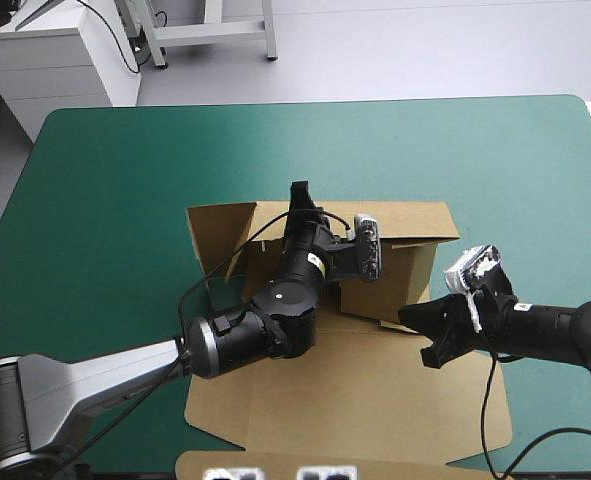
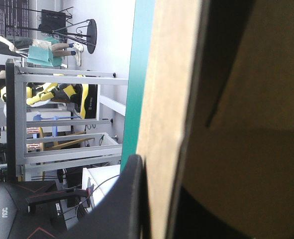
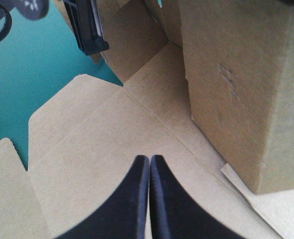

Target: Fold the box

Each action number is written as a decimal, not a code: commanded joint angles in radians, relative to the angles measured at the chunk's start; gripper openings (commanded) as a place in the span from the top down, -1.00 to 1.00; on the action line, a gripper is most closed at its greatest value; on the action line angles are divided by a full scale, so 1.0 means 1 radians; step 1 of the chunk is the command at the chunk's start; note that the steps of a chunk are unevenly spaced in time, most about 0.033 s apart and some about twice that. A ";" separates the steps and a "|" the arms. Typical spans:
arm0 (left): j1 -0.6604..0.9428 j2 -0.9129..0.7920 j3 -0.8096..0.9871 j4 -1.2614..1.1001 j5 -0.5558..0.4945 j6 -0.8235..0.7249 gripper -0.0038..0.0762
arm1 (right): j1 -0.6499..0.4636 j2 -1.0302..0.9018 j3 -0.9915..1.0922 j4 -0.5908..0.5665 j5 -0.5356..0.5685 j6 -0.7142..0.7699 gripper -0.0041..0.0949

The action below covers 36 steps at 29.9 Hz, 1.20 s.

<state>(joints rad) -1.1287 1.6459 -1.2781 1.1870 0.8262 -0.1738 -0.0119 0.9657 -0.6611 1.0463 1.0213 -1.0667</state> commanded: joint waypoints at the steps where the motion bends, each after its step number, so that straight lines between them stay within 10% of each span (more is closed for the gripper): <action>1: -0.012 -0.038 -0.025 0.013 -0.049 -0.045 0.92 | 0.004 0.043 -0.026 0.120 -0.017 -0.077 0.92; 21: -0.012 -0.038 -0.025 0.012 -0.049 -0.034 0.92 | 0.004 0.163 -0.028 0.321 -0.256 -0.291 0.92; 36: -0.012 -0.038 -0.025 0.012 -0.020 -0.034 0.92 | 0.002 0.005 -0.028 -0.210 -0.500 0.238 0.92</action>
<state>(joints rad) -1.1287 1.6476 -1.2781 1.1960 0.8200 -0.1805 -0.0032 0.9917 -0.6611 0.9419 0.6729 -0.9544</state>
